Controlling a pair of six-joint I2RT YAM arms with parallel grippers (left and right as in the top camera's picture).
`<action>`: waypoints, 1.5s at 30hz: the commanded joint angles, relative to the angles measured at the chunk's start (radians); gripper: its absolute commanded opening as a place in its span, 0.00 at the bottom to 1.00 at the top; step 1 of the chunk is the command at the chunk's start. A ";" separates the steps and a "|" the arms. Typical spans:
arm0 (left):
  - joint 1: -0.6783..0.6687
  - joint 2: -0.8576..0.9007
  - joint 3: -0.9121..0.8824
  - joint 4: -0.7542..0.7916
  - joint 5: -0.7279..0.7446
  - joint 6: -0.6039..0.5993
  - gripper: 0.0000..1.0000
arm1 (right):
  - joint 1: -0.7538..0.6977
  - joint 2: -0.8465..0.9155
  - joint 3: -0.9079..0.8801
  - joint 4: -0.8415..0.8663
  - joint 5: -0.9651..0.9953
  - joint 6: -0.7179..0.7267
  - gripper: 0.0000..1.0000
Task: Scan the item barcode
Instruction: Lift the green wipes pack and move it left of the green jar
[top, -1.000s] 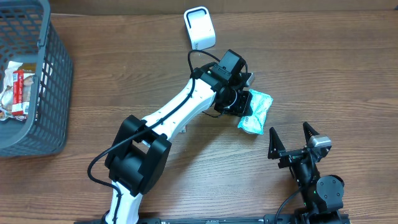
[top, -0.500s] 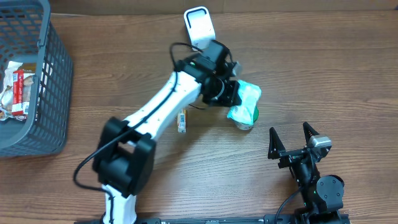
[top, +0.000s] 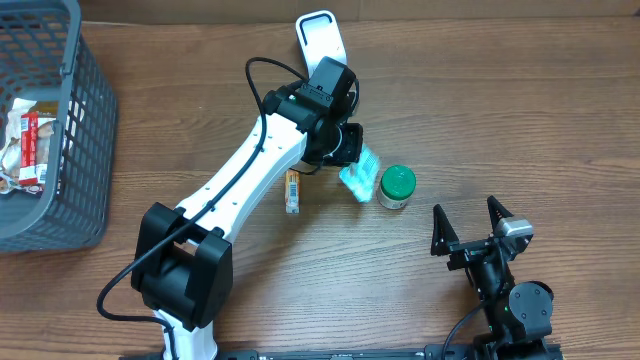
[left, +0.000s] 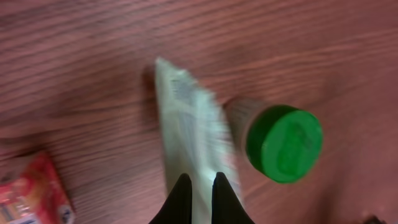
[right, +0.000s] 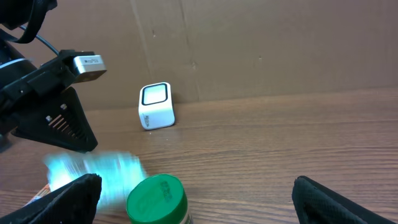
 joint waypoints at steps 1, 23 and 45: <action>-0.004 -0.004 -0.023 -0.002 -0.090 -0.032 0.04 | -0.003 -0.009 -0.011 0.006 0.005 -0.006 1.00; -0.093 0.011 -0.192 0.090 -0.387 -0.055 0.04 | -0.003 -0.009 -0.011 0.006 0.005 -0.006 1.00; -0.148 0.011 -0.340 0.310 -0.123 -0.168 0.04 | -0.003 -0.009 -0.011 0.006 0.005 -0.006 1.00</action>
